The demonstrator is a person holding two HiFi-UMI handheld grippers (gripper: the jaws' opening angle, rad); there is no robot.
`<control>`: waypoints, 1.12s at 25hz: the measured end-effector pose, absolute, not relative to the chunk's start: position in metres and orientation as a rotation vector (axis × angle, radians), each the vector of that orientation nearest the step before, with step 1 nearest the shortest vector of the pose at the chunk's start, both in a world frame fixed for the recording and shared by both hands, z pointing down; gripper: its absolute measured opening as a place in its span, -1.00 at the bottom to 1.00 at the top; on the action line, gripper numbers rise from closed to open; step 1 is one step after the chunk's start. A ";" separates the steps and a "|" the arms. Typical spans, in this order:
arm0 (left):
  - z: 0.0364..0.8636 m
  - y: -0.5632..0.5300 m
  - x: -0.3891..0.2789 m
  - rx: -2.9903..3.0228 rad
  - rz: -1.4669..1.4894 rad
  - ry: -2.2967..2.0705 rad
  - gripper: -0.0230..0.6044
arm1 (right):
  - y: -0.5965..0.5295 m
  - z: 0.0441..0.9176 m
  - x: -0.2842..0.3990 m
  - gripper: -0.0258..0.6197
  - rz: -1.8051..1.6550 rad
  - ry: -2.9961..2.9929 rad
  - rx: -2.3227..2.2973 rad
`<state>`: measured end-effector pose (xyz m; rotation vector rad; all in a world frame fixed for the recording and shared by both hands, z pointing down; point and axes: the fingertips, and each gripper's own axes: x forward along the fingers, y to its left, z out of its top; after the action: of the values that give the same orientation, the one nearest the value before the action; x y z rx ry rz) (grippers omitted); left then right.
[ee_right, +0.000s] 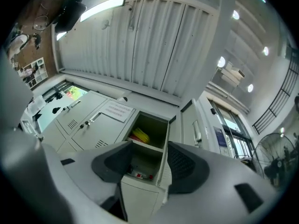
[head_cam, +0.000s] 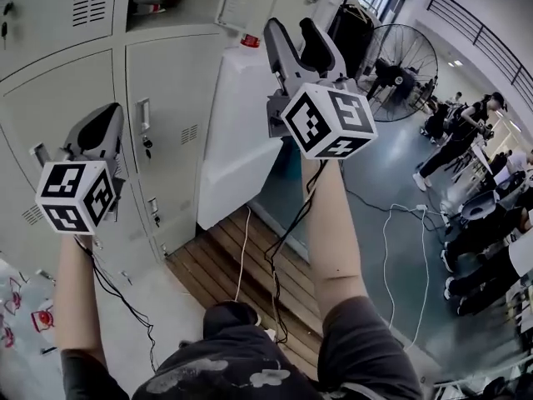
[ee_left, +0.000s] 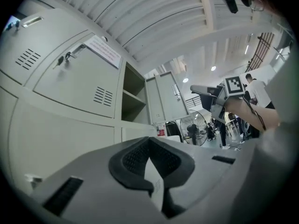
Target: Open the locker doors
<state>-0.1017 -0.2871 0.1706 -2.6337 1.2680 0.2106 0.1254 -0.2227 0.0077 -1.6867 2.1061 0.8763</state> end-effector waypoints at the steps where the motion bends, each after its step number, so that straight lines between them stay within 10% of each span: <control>1: 0.180 -0.283 -0.110 -2.635 0.201 1.286 -0.90 | -0.221 0.017 0.120 -0.18 0.855 2.103 -1.680; 28: 0.376 -0.309 -0.194 -2.701 -0.050 1.631 -0.90 | -0.368 0.278 -0.054 -0.18 0.422 2.610 -1.500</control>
<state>-0.1941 -0.3088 0.3759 -2.7011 1.6312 -0.0505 -0.0542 -0.3678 0.2782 -1.5002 2.6104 0.4217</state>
